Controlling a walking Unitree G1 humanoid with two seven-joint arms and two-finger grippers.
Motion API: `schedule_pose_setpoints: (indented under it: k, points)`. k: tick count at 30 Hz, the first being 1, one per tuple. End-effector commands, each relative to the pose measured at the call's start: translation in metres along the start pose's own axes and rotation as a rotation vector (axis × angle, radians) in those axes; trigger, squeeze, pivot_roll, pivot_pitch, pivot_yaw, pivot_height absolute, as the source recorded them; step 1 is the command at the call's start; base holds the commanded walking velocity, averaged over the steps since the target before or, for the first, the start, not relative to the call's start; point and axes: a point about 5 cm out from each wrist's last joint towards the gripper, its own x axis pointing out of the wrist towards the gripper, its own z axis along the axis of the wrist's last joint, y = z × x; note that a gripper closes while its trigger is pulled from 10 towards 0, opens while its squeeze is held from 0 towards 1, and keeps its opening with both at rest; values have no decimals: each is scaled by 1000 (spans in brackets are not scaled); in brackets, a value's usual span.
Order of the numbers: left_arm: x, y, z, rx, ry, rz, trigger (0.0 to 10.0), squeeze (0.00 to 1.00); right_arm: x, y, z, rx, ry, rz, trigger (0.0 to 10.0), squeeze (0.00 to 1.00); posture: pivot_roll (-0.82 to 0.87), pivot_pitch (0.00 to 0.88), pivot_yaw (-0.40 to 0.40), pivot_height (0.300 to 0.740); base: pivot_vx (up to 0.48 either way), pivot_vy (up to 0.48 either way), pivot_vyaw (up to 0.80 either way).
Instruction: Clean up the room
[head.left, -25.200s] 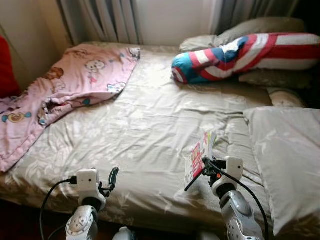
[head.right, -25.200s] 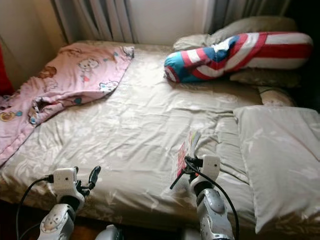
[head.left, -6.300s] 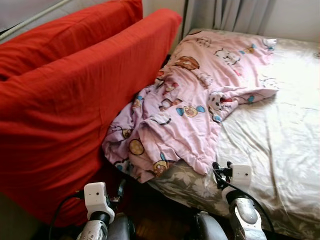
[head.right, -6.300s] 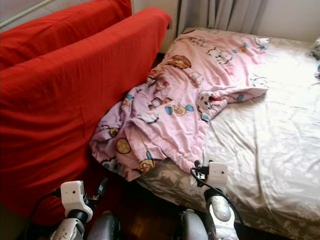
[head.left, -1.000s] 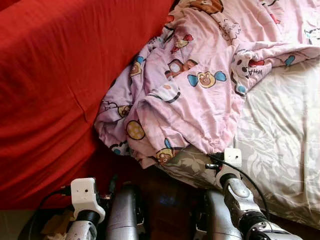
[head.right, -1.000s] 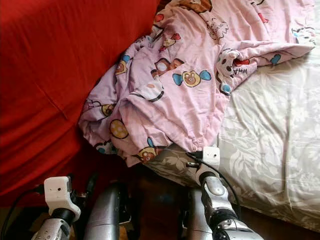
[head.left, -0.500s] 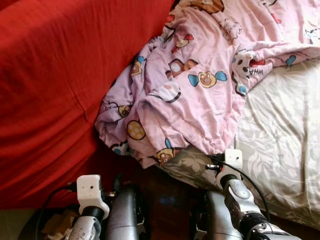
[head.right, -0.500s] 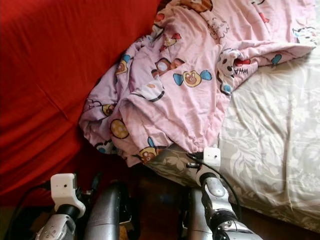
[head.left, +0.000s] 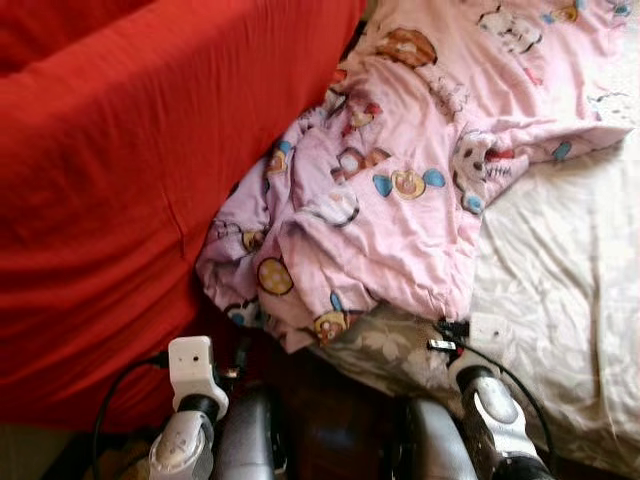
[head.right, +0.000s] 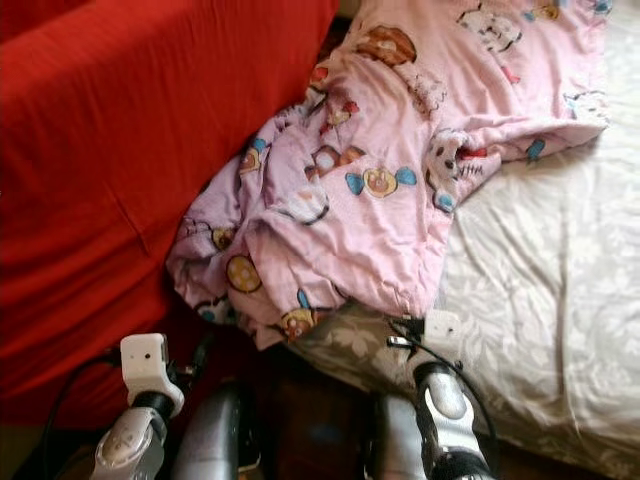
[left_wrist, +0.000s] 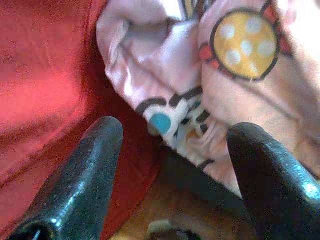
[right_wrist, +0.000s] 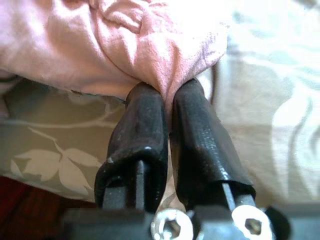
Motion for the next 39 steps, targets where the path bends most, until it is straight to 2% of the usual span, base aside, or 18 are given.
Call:
schedule_pose_setpoints:
  k: [1,8,21,27,30,39]
  points:
    - [-3,4,-11,-11,30,28,10000,0,-6,-3,-5,24,-3,-21,10000,0,-17,142,3,627,0,0,0]
    - [3,0,-13,-25,17,35,10000,0,-4,-4,6,38,-60,-8,10000,0,-33,127,-18,632,0,0,0]
    - [4,4,-25,-51,40,74,10000,0,-2,-2,9,36,-56,-5,10000,0,-28,121,-28,727,0,0,0]
    - [-2,14,-41,-26,112,92,10000,0,-4,-4,5,38,-54,-16,10000,0,-24,117,-23,740,0,0,0]
    - [-12,24,-60,-13,197,121,10000,0,-4,-3,5,48,-55,-15,10000,0,-23,111,-22,740,0,0,0]
    - [-27,35,-84,-26,315,170,10000,0,-2,-3,9,57,-67,-18,10000,0,-26,102,-19,740,0,0,0]
